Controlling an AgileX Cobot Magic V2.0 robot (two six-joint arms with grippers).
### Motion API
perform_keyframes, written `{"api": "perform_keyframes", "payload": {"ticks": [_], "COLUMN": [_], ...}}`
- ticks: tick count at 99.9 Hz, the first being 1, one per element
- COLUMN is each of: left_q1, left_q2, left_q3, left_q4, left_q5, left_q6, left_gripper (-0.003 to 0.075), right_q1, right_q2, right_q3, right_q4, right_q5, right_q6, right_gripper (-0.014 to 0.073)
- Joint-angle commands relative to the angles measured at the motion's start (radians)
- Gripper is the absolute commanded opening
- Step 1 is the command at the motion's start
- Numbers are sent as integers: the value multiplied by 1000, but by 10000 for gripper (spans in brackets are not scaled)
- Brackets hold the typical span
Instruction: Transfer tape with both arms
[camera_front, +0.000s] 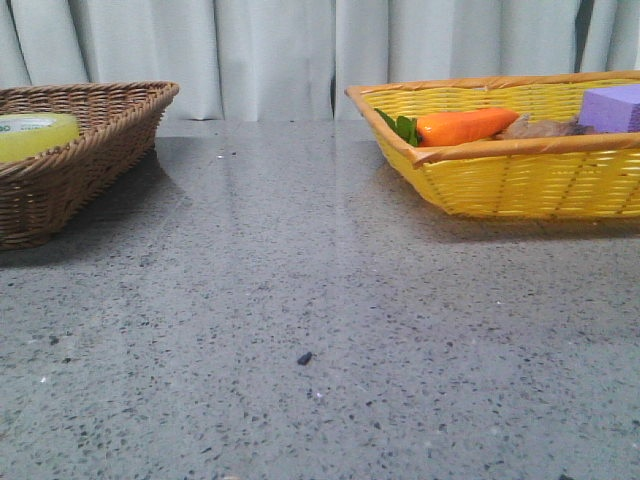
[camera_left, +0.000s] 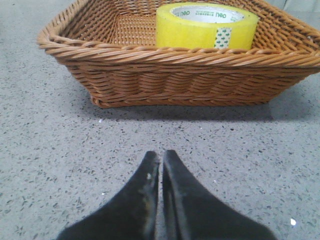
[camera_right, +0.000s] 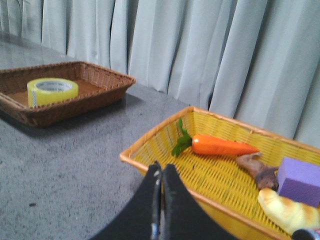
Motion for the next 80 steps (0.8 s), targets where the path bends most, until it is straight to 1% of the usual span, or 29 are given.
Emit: {"api": "perform_keyframes", "payload": {"ticks": [1,7,14,24,34,41,49,64,68,80], "left_q1": [-1,-1,-1,-1,-1,-1,-1,-1,-1,-1], "left_q2": [-28,-28,-28,-28,-28,-28,-28,-28,-28,-28], "left_q3": [10,10,10,10,10,10,10,10,10,10], "left_q4": [-15,-15,-15,-15,-15,-15,-15,-15,-15,-15], "left_q5": [-47,-47,-47,-47,-47,-47,-47,-47,-47,-47], "left_q6": [-10,-10,-10,-10,-10,-10,-10,-10,-10,-10], "left_gripper": [-21,-21,-21,-21,-21,-21,-21,-21,-21,-21], "right_q1": [-32,-78,-145,-258,-392,-475,-574,-720,-747,-809], "right_q2": [11,11,11,11,11,11,9,-42,-53,-83], "right_q3": [23,70,123,200,276,326,382,472,493,552], "right_q4": [-28,-33,-33,-30,68,144,194,192,197,249], "right_q5": [-96,-153,-264,-479,-662,-730,-780,-794,-797,-744], "right_q6": [-2,-2,-2,-2,-2,-2,-2,-2,-2,-2], "right_gripper": [-74,-74,-74,-74,-74,-74,-74,-74,-74,-74]}}
